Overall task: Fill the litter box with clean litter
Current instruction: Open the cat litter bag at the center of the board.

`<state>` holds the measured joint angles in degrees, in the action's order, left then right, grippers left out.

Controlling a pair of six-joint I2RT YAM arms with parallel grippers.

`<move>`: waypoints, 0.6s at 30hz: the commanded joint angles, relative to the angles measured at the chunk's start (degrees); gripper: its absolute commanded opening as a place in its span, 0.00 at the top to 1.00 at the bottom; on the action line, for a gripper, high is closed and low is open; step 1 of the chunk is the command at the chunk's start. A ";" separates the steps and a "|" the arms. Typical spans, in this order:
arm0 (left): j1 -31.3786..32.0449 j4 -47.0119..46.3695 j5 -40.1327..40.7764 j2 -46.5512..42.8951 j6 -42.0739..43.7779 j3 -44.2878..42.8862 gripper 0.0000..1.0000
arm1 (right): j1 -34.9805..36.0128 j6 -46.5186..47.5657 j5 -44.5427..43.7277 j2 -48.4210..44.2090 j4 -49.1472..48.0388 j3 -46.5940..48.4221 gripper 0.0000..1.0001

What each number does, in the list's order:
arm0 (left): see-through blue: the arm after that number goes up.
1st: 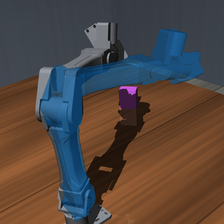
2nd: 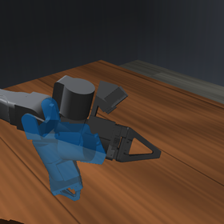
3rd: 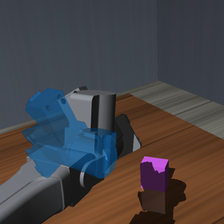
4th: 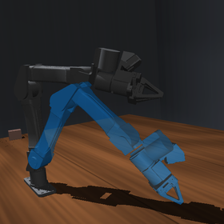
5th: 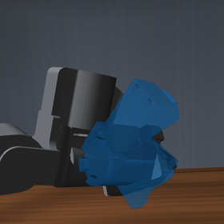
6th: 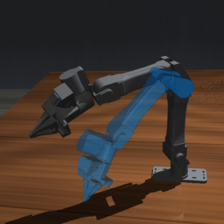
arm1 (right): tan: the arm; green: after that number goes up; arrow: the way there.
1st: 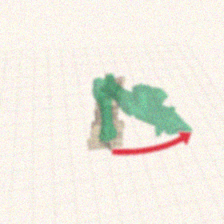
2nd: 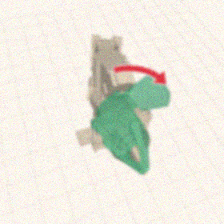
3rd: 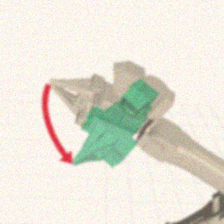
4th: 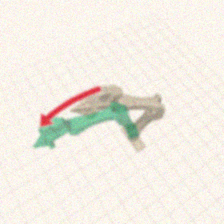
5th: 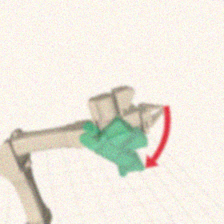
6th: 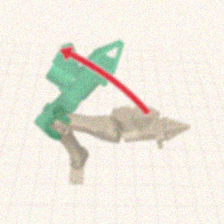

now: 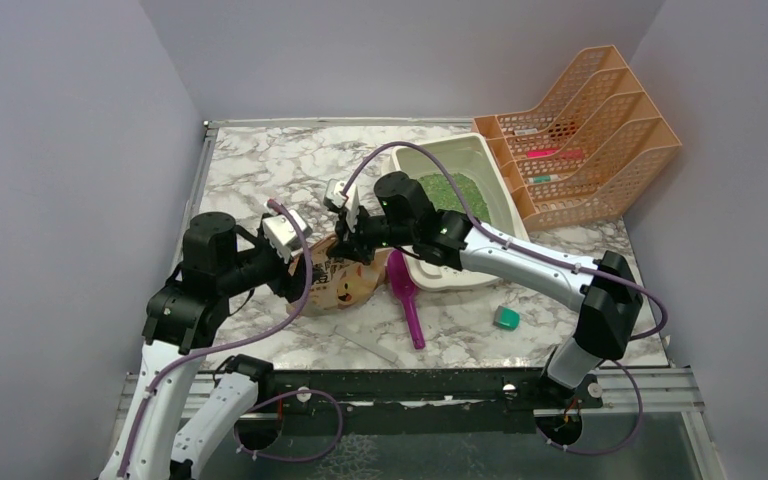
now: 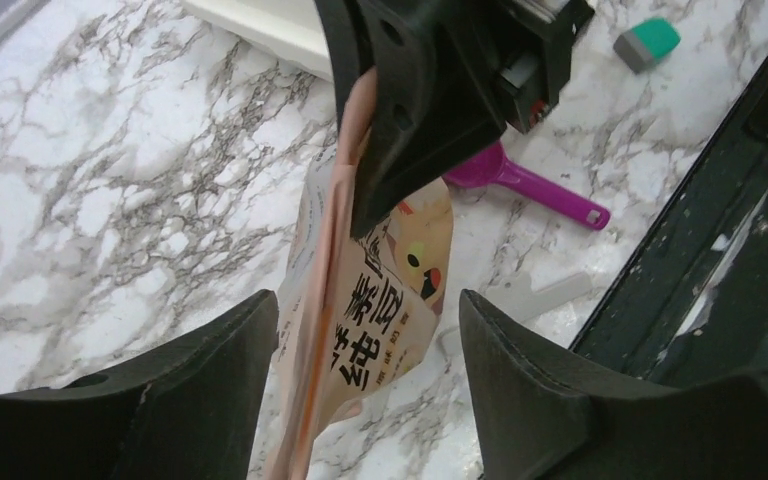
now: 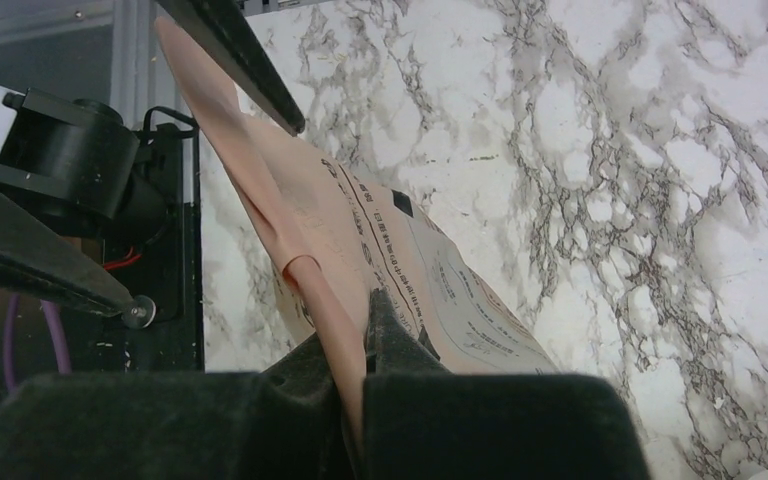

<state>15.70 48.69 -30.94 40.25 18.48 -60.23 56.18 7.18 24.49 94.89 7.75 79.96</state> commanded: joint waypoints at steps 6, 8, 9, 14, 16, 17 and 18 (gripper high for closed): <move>-0.15 -3.00 -3.58 -0.90 4.85 3.73 0.77 | -0.11 -0.76 0.06 -4.93 -6.09 2.99 0.98; -0.15 -3.62 -4.32 -0.79 5.72 4.64 0.86 | -0.11 -0.89 -1.36 -5.99 -5.87 2.65 0.97; -0.15 -3.82 -4.71 -0.64 6.06 5.06 0.90 | -0.11 -0.93 -2.36 -6.55 -5.72 2.36 0.96; -0.15 -4.51 -6.49 0.20 7.13 6.35 1.00 | -0.11 0.15 -8.26 -8.24 -2.92 1.92 0.78; -0.15 -4.49 -7.05 0.43 7.52 6.60 1.00 | -0.18 1.02 -10.59 -8.74 -0.10 2.05 0.73; -0.15 -4.51 -7.11 0.57 7.61 6.61 1.00 | -0.24 2.09 -11.94 -9.47 0.16 1.35 0.71; -0.15 -4.49 -7.12 0.49 7.54 6.61 1.00 | -0.32 2.81 -13.43 -10.36 -0.09 0.06 0.70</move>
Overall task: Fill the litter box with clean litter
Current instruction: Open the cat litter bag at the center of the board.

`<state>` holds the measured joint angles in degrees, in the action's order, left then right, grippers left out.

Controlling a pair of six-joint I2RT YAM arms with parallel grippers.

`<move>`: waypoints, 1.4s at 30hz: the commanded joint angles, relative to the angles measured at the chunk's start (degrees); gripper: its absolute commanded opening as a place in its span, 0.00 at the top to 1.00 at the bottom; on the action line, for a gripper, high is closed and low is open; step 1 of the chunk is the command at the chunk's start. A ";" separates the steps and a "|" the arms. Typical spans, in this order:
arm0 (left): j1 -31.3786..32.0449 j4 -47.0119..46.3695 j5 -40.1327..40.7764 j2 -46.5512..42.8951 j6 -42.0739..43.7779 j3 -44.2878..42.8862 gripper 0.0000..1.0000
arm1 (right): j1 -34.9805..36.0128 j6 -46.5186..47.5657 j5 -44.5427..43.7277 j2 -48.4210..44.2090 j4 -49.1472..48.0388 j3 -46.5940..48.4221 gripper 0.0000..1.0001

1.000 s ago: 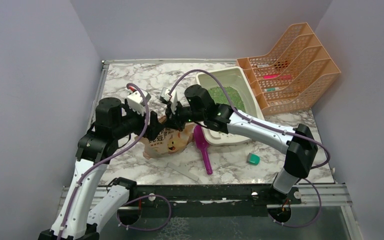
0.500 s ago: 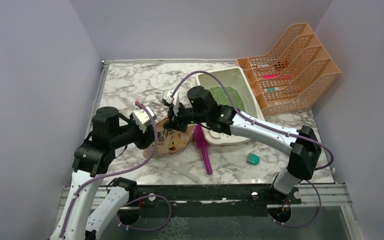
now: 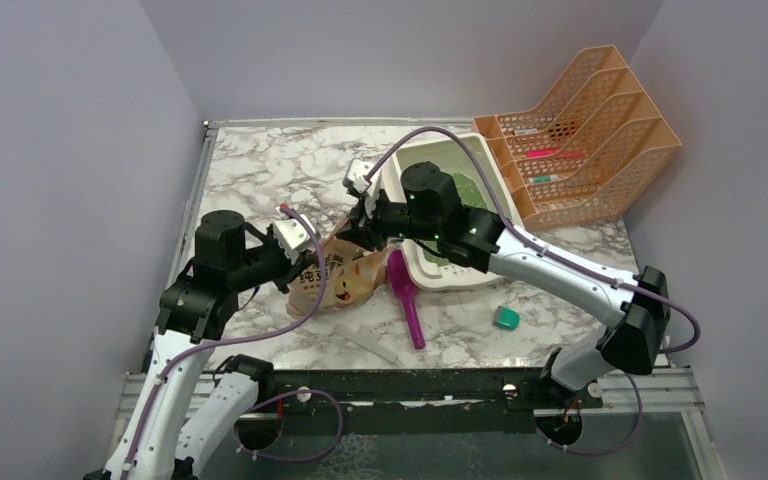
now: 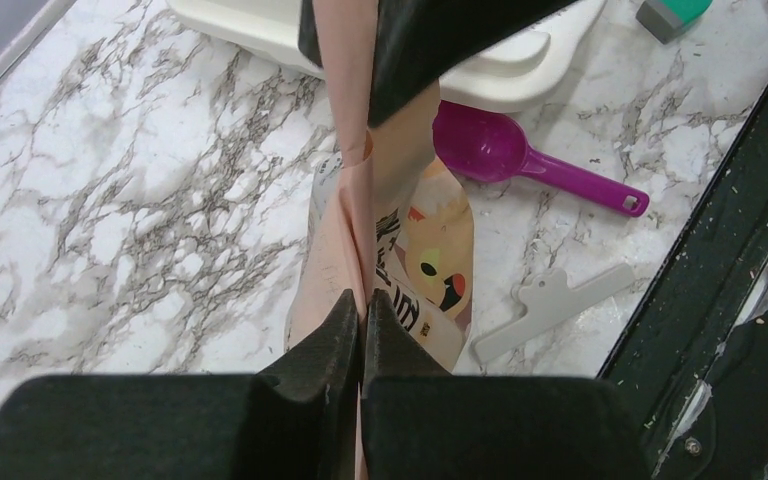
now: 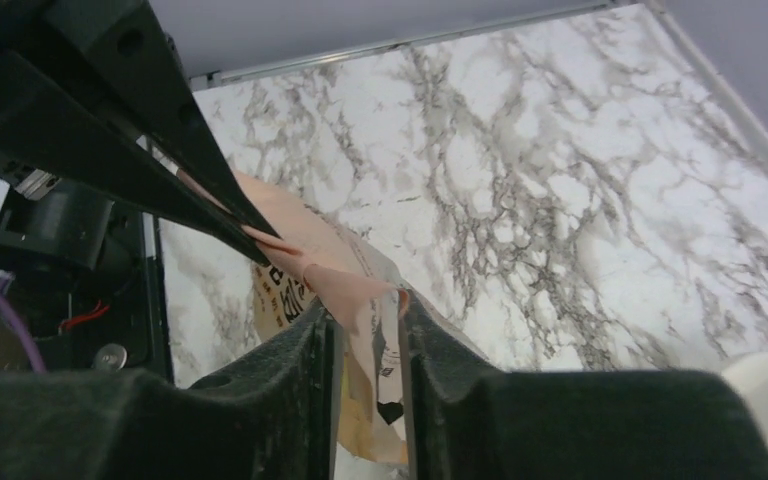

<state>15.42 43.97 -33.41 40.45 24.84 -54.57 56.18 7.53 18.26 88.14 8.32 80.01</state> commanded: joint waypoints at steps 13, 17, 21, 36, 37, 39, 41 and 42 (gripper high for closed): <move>0.14 0.17 -2.62 -5.37 -0.64 -0.03 1.00 | -9.34 3.02 1.95 -7.78 5.57 -9.28 0.43; 0.14 0.17 -2.90 -5.73 -0.56 -0.01 1.00 | -9.34 1.91 3.40 -2.60 9.73 -5.70 0.41; 0.14 0.20 -2.80 -5.79 -0.99 -0.27 1.00 | -9.33 2.42 7.05 -1.06 9.58 -5.33 0.39; 0.14 -0.23 -3.48 -6.01 -1.61 -0.10 1.00 | -9.25 3.87 5.81 4.01 7.68 -4.00 0.42; 0.14 -0.23 -3.58 -6.08 -1.67 -0.10 1.00 | -9.19 3.77 5.94 4.80 8.04 -3.35 0.44; 0.14 -0.28 -3.68 -6.46 -1.87 -0.10 1.00 | -9.01 3.81 6.25 6.24 8.70 -1.67 0.46; 0.14 -0.29 -3.76 -6.96 -2.00 -0.10 1.00 | -8.97 3.53 6.41 7.14 8.43 -1.12 0.50; 0.14 -0.35 -3.77 -7.22 -2.07 -0.10 1.00 | -8.87 3.21 6.91 7.37 8.17 -0.98 0.51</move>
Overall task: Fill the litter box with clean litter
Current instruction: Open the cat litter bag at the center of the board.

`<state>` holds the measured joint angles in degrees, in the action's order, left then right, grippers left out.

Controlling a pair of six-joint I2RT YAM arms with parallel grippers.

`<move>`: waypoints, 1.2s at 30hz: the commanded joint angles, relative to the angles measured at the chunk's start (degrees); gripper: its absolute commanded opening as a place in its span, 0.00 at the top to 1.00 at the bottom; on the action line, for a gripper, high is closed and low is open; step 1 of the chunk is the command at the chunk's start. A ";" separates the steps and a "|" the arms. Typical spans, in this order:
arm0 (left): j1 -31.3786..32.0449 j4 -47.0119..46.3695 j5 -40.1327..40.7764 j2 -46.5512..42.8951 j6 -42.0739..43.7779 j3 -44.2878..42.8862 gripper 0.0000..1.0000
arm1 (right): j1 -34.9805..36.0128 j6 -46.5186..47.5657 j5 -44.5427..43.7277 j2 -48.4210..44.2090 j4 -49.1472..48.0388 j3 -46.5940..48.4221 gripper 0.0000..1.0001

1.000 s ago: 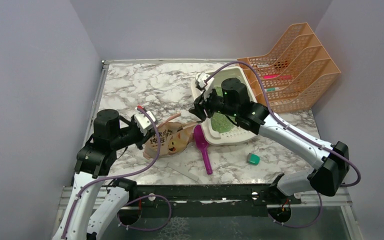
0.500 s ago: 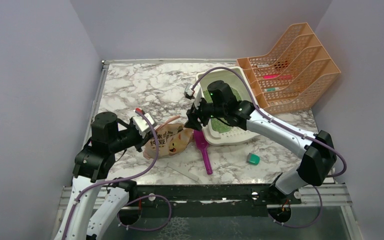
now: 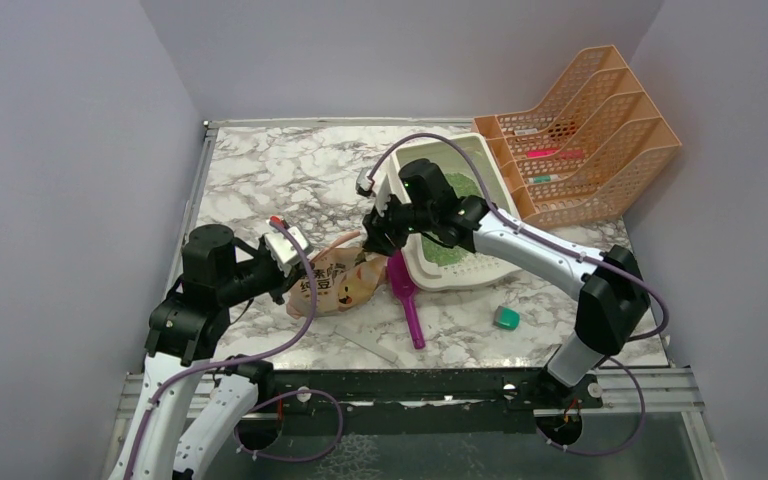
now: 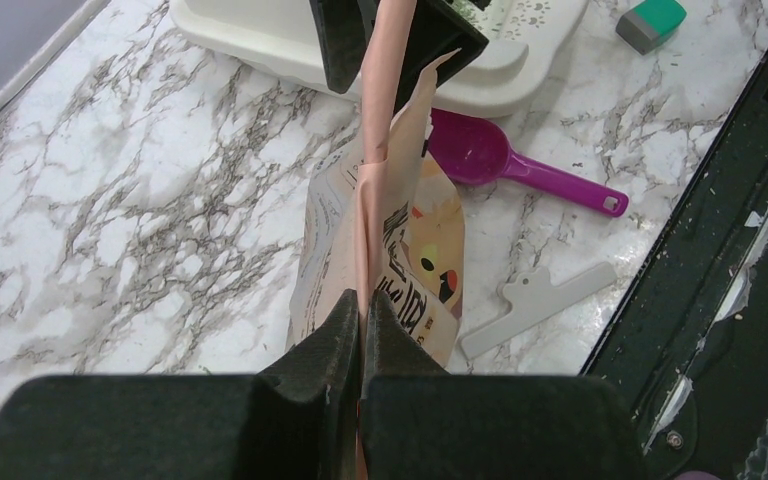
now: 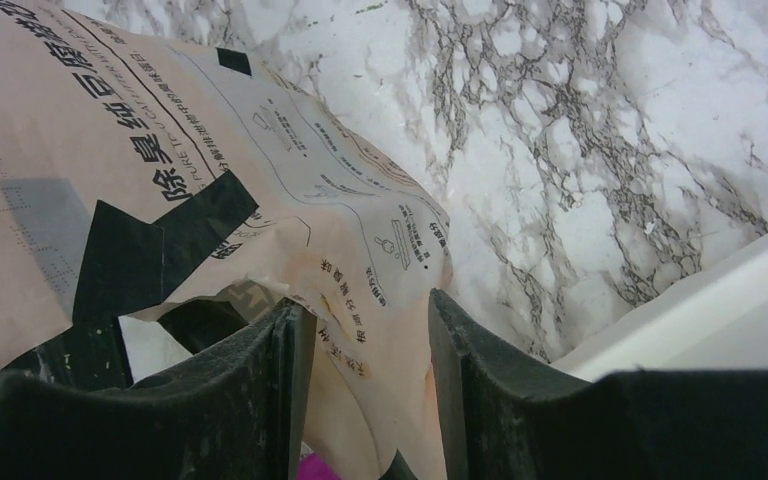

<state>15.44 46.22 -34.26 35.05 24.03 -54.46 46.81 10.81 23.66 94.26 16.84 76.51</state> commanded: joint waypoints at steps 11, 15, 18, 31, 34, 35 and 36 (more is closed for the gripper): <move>0.11 -3.07 -3.76 -2.61 -2.06 -0.15 1.00 | 2.92 -7.04 -10.99 3.54 -5.12 3.98 0.97; 0.12 -3.15 -4.31 -2.38 -2.19 -0.12 1.00 | 2.77 -15.53 -18.97 4.81 -4.69 8.99 0.98; 0.11 -3.23 -4.24 -2.10 -2.27 -0.12 1.00 | 2.55 -20.59 -20.80 5.57 -3.27 11.63 0.88; 0.11 -4.00 -3.10 -3.49 -2.75 0.57 1.00 | 0.89 -11.46 -28.02 -12.59 -11.83 -5.95 0.35; 0.11 -4.07 -2.96 -3.49 -2.78 0.58 1.00 | -0.38 -7.22 -29.48 -18.81 -15.64 -10.96 0.33; 0.11 -4.07 -2.92 -3.48 -2.84 0.65 1.00 | -0.65 -6.00 -28.26 -20.69 -16.23 -12.21 0.33; 0.11 -4.19 -2.80 -3.41 -2.79 0.65 1.00 | -0.66 -3.52 -24.12 -22.42 -17.23 -13.39 0.33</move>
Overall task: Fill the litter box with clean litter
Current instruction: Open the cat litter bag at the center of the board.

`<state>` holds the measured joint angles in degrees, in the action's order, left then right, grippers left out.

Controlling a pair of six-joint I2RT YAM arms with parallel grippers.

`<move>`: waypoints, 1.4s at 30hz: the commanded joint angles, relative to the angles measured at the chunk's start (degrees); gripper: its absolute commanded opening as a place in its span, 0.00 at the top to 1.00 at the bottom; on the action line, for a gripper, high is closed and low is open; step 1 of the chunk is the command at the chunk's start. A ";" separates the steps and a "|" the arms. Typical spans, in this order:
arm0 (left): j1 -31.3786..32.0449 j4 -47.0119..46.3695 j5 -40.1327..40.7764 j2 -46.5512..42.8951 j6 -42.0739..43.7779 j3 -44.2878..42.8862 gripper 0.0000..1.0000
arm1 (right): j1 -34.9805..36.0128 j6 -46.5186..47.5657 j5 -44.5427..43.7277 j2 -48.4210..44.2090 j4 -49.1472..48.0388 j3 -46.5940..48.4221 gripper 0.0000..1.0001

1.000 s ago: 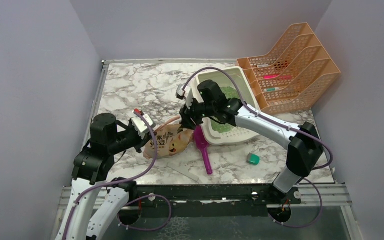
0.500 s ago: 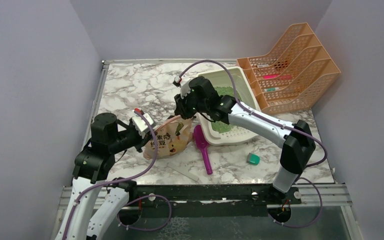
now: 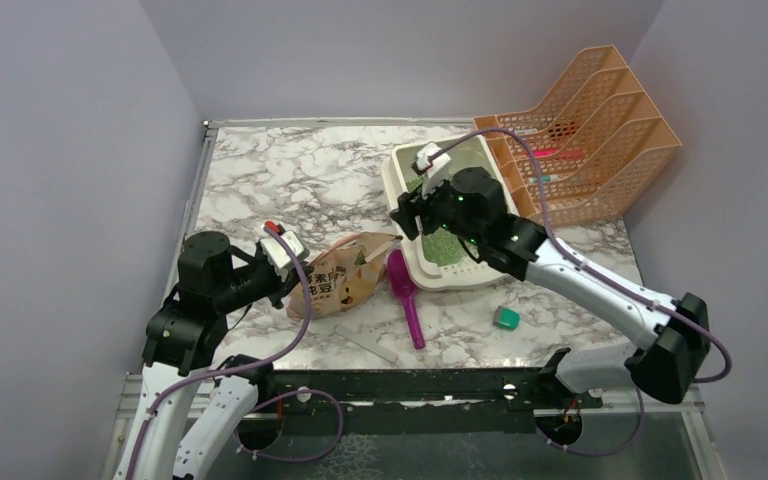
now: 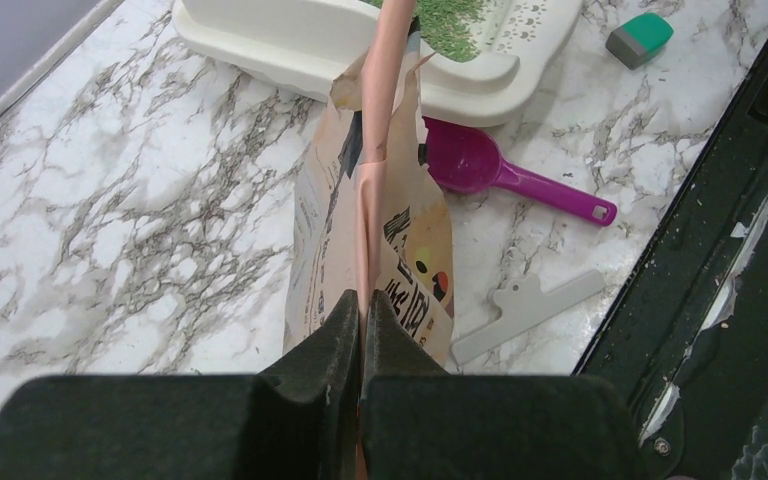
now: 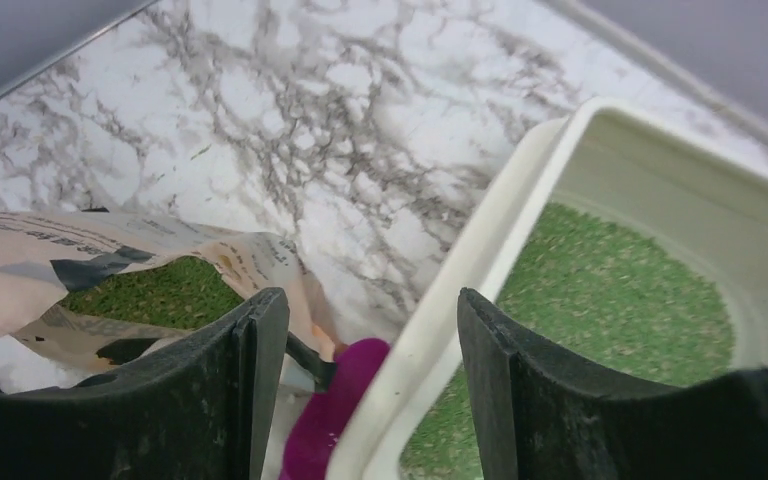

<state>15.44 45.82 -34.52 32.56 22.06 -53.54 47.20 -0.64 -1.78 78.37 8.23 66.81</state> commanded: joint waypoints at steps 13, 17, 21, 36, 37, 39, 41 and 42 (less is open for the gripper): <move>0.11 -3.83 -1.78 -0.11 -2.03 -0.94 1.00 | -0.15 37.50 51.68 -5.79 2.49 -8.69 0.35; 0.13 -3.90 -1.62 -0.30 -2.21 -0.95 1.00 | 0.51 40.20 48.52 -2.00 5.78 -5.89 0.35; 0.11 -3.87 -1.52 -0.06 -2.33 -0.95 1.00 | 1.12 41.16 46.14 1.39 5.50 -4.22 0.37; 0.11 -4.40 -0.68 -1.35 -3.80 -1.13 1.00 | 2.98 42.91 41.39 8.29 0.86 -1.36 0.39; 0.11 -4.41 -0.64 -1.35 -3.94 -1.13 1.00 | 2.99 42.81 41.46 7.56 0.19 -1.93 0.39; 0.11 -4.37 -0.55 -1.32 -4.00 -1.13 1.00 | 2.99 42.51 41.55 6.16 -2.30 -3.37 0.39; 0.11 -4.40 -0.55 -1.20 -4.07 -1.13 1.00 | 2.94 42.63 41.42 6.20 -3.86 -4.10 0.39; 0.11 -4.42 -0.47 -1.12 -4.12 -1.13 1.00 | 2.98 42.82 41.64 6.94 -3.26 -3.66 0.40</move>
<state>15.44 45.56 -33.98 32.45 19.25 -53.54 49.84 41.41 40.34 86.30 8.80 63.64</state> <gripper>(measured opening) 0.011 0.611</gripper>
